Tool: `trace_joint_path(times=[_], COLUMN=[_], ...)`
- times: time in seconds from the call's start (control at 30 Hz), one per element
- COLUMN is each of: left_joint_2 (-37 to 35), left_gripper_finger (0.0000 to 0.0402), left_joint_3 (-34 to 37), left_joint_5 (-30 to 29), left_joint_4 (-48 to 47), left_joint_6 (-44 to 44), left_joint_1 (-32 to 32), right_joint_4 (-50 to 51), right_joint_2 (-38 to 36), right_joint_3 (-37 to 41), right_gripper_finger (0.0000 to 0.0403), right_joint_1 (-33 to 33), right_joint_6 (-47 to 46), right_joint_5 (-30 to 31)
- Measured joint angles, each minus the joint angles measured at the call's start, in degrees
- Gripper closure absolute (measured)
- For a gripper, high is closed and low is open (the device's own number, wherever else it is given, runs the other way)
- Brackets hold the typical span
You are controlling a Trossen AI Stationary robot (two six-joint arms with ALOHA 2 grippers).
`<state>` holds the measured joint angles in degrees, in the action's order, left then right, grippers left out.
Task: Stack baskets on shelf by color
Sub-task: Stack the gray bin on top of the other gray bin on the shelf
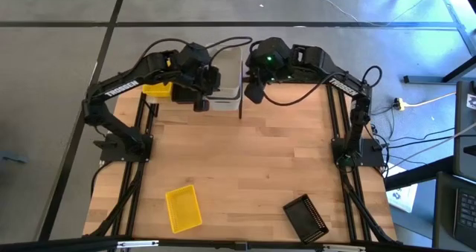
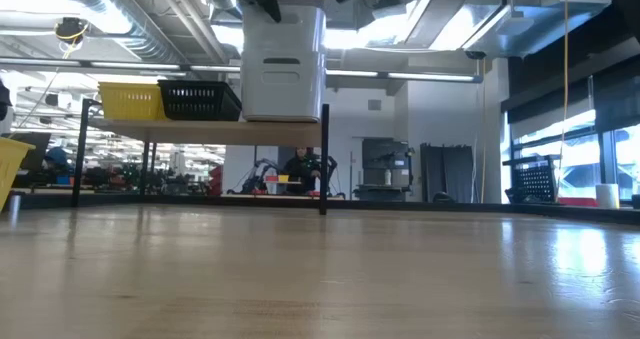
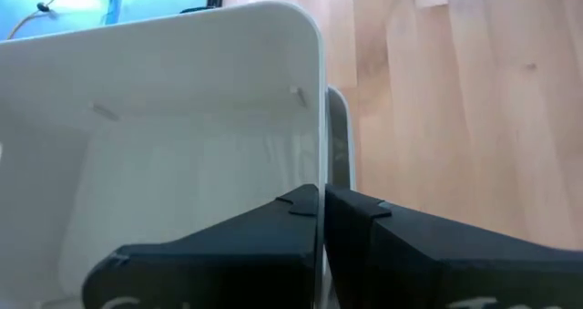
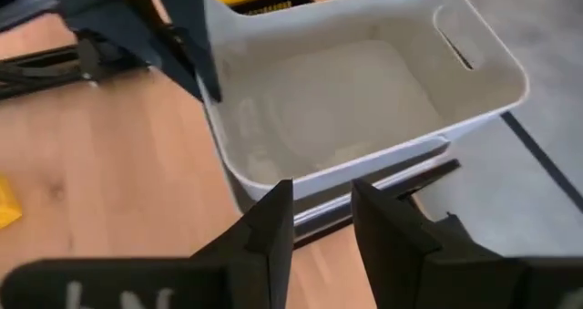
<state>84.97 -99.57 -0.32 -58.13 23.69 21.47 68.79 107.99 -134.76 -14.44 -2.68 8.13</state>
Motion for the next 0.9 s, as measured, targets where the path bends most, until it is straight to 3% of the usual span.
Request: trace_joint_path(times=[0.23,0.73,0.9], left_joint_2=[0.02,0.26,0.27], left_gripper_finger=[0.0401,0.0401,0.0378], left_joint_3=[0.00,0.00,0.00], left_joint_5=[2.91,2.45,0.16], left_joint_4=[0.06,0.11,0.27], left_joint_6=[-2.64,-2.13,-2.11], left_joint_1=[0.33,0.37,0.37], right_joint_4=[0.12,0.37,0.37], right_joint_2=[-0.33,-0.33,-0.33], right_joint_3=[0.00,0.00,0.00], right_gripper_finger=[0.0291,0.0291,0.0291], right_joint_1=[0.00,0.00,0.00], right_joint_6=[0.15,0.20,0.20], right_joint_5=[1.30,1.32,1.32])
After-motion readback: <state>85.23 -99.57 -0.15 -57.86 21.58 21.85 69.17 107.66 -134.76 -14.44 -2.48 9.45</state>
